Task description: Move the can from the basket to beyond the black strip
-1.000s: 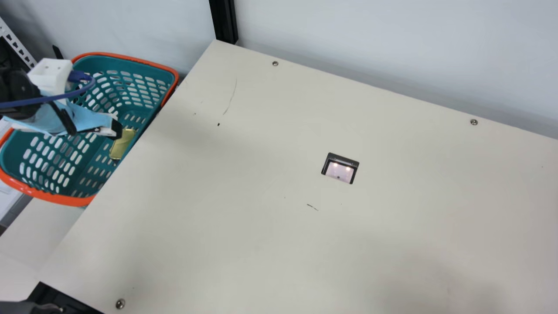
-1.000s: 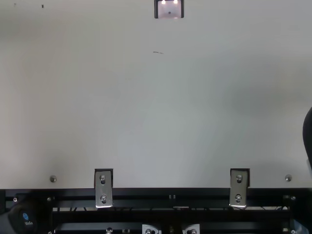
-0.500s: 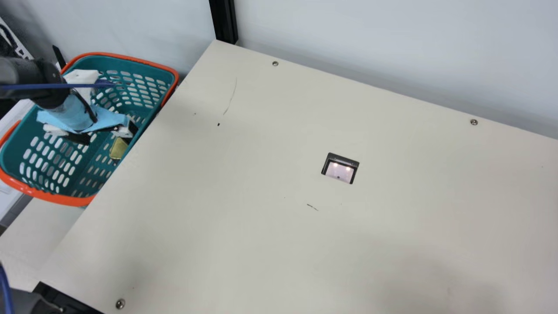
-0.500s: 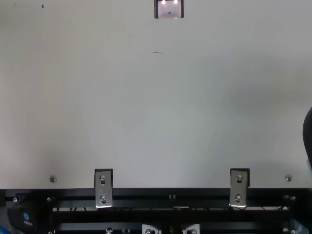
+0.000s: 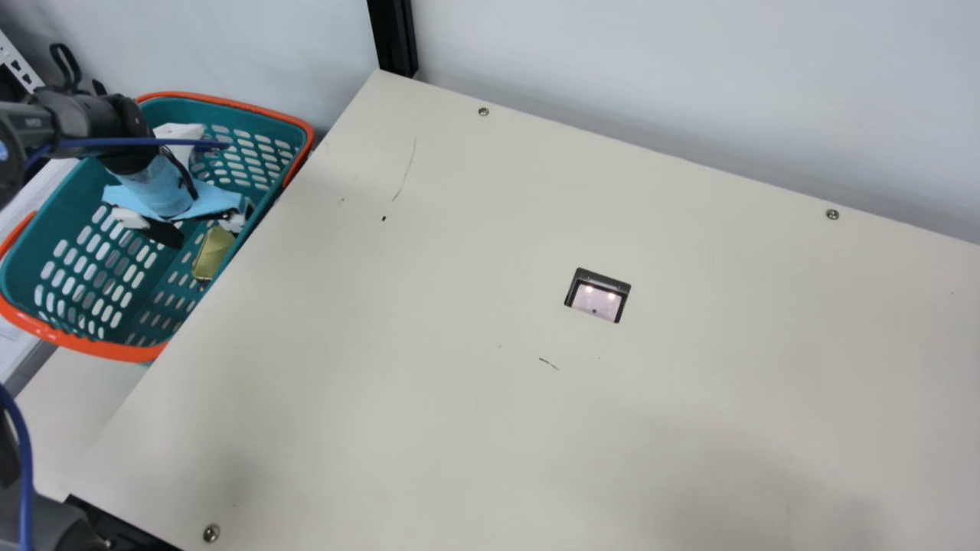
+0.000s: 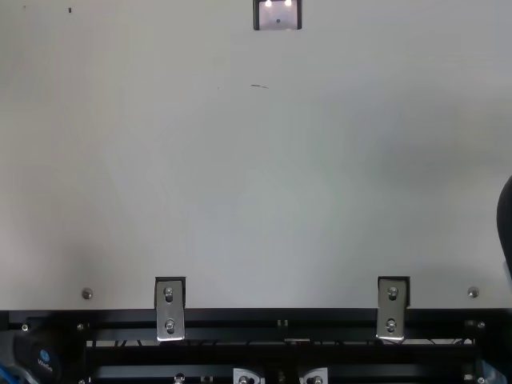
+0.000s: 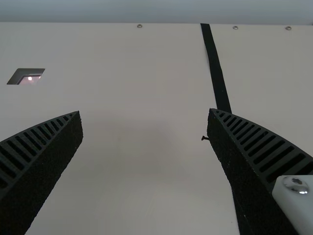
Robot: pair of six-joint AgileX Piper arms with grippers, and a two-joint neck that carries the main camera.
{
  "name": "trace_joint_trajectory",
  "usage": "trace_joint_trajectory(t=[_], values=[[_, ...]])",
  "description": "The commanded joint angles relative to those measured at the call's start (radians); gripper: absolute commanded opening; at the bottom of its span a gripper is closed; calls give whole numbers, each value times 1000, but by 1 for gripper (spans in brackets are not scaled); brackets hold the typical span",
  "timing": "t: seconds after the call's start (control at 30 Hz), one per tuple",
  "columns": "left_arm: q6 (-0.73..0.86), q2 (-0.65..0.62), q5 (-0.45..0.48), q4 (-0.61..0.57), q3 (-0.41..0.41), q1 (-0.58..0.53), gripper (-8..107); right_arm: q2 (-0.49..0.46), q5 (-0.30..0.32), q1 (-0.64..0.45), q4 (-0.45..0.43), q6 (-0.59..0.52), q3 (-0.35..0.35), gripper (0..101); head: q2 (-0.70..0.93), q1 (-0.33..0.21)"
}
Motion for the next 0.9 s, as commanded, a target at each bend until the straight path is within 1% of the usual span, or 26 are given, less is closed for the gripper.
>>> trace_joint_trajectory(t=[0.0,0.27,0.53,0.57,0.6,0.67,0.87], values=[[4,31,11,-1,-45,3,90,0,0,0,0,0,0,101,12,-37],[23,116,37,-18,-139,4,90,0,0,0,0,0,0,101,12,-37],[32,161,47,-28,-169,4,90,0,0,0,0,0,0,101,12,-37],[32,164,46,-28,-169,4,73,0,0,0,0,0,0,101,12,-37],[32,168,48,-28,-170,5,43,0,0,0,0,0,0,101,12,-37],[28,172,52,-25,-168,5,10,0,0,0,0,0,0,101,12,-37],[21,167,44,-22,-159,7,10,0,0,0,0,0,0,101,12,-37]])
